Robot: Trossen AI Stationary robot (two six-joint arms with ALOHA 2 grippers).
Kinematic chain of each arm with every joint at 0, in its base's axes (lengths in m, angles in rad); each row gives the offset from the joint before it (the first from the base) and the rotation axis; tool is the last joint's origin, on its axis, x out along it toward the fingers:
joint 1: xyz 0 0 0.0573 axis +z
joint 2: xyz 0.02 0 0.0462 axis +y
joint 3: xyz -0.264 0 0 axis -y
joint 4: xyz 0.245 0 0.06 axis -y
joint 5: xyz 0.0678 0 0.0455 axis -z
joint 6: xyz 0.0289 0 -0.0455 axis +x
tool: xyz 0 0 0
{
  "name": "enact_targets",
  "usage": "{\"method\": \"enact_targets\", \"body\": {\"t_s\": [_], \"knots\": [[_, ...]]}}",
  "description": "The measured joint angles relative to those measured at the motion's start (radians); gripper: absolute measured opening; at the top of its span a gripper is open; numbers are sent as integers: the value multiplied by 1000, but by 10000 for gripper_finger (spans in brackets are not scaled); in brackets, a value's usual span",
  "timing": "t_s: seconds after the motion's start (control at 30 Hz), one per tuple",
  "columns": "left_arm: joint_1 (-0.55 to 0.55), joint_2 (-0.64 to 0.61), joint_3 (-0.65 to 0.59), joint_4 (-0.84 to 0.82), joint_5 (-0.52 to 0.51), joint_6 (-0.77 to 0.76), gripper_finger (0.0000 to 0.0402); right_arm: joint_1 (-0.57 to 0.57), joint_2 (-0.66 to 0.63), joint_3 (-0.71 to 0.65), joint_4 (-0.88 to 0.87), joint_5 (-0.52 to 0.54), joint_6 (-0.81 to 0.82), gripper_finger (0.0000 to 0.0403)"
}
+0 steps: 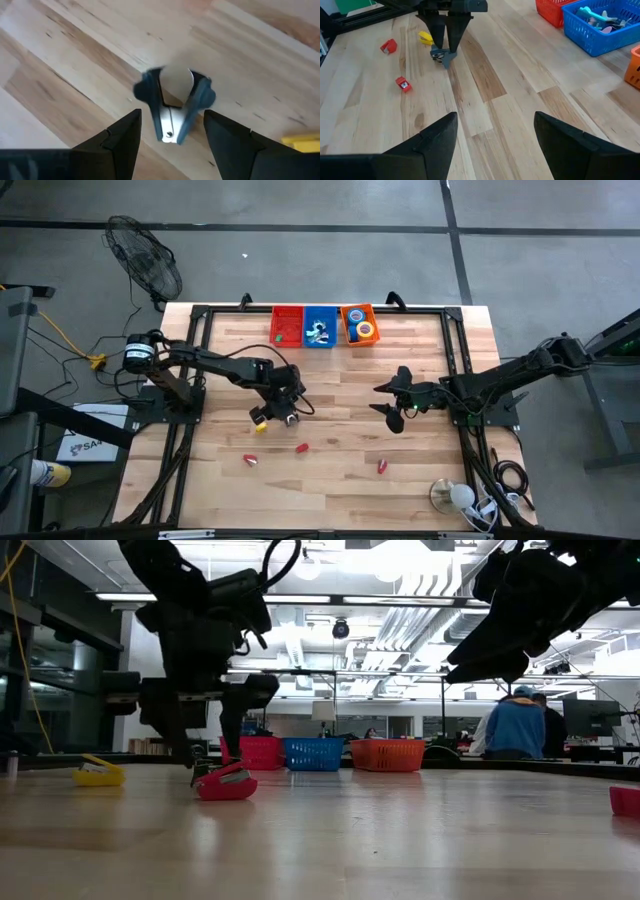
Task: Pick and place Stapler, Stapler remover, tape
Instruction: Put the black staple remover into the blue bin
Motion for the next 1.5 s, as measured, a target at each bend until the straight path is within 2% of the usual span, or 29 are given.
{"method": "enact_targets", "body": {"t_s": [0.17, 0.47, 0.77, 1.13, 1.3, 1.4, 1.5], "knots": [[0, 1, 0, 17, 51, 0, 211, 0, 0, 0, 0, 0, 0, 254], [-43, 70, -1, 75, 42, -6, 211, 0, 0, 0, -3, 1, 0, 254], [-85, 73, 0, 128, 38, -31, 206, 0, 0, 0, -9, 0, 11, 254], [-83, 72, 0, 140, 47, -100, 127, 0, 0, 0, -9, -1, 19, 254], [-83, 72, 0, 183, 43, -203, 95, 0, 0, 0, -9, -1, 21, 254], [-83, 72, 0, 234, 1, -281, 73, 0, 0, 0, -9, -1, 34, 254], [-82, 71, 3, 281, -115, -366, 69, 0, 0, 0, -9, 0, 34, 254]]}}
